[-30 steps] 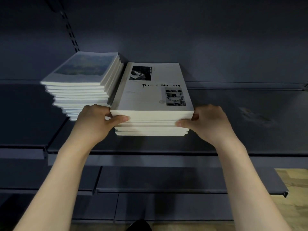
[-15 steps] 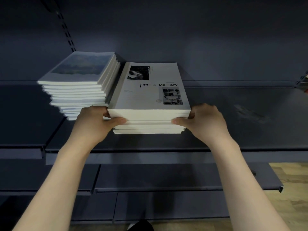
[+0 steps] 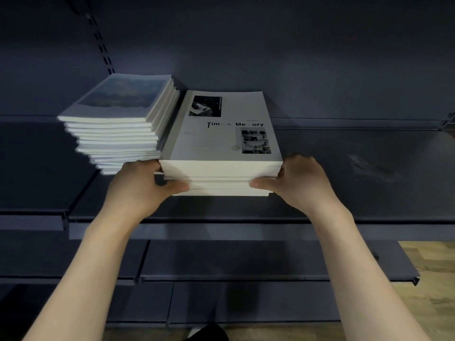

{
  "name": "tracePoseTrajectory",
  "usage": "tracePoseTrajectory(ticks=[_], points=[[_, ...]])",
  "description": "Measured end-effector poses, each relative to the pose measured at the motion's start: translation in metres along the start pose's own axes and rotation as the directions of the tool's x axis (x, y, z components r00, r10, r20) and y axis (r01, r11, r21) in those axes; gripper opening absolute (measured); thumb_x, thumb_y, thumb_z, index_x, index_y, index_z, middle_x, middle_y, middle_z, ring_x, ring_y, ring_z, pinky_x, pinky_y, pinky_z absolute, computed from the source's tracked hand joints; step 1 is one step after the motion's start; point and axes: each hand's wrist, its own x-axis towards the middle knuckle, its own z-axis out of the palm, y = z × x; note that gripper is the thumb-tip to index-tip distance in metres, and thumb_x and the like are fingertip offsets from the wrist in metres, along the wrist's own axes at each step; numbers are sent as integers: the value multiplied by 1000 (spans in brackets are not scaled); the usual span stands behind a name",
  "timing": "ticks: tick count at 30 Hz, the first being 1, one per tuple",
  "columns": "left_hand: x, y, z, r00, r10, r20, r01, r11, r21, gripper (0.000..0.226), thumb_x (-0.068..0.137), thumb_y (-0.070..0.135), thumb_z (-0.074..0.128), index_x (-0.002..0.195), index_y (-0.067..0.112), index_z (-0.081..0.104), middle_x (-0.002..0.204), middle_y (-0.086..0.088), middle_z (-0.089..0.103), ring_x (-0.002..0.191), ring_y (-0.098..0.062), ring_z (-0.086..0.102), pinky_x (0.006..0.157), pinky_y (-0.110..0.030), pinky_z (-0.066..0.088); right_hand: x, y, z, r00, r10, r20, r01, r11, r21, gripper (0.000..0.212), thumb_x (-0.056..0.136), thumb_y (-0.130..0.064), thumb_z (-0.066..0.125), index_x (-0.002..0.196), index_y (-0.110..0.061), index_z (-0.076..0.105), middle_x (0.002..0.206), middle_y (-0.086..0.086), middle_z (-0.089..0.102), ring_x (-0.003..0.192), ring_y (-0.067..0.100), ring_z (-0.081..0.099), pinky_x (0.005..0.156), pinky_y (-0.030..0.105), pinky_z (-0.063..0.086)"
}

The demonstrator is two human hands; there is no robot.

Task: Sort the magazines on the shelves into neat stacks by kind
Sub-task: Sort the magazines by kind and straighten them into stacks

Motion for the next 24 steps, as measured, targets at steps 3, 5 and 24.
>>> tracePoseTrajectory(ticks=[3, 5, 24], points=[[0, 0, 2, 998, 31, -57, -28, 998, 58, 44, 67, 43, 78, 99, 13, 71, 98, -3, 71, 88, -20, 63, 75, -30, 48, 0, 1, 1, 1000, 3, 2, -3, 1000, 0, 48, 67, -57, 74, 64, -23, 40, 66, -9, 50, 66, 13, 51, 50, 23, 33], [-1, 1, 4, 996, 25, -86, -21, 998, 55, 45, 67, 39, 79, 99, 9, 71, 99, -5, 71, 90, -21, 64, 78, -32, 50, 0, 2, 1, 1000, 20, -3, -20, 1000, 14, 48, 66, -57, 75, 66, -22, 42, 69, -8, 53, 70, 14, 53, 51, 23, 34], [-7, -1, 0, 996, -61, -61, 66, 994, 82, 37, 72, 47, 72, 75, 10, 72, 75, 3, 68, 76, -18, 62, 69, -36, 53, -9, 0, 8, 995, 40, -90, -41, 999, -12, 49, 70, -56, 72, 60, -29, 33, 86, 0, 53, 74, 19, 51, 48, 21, 26]])
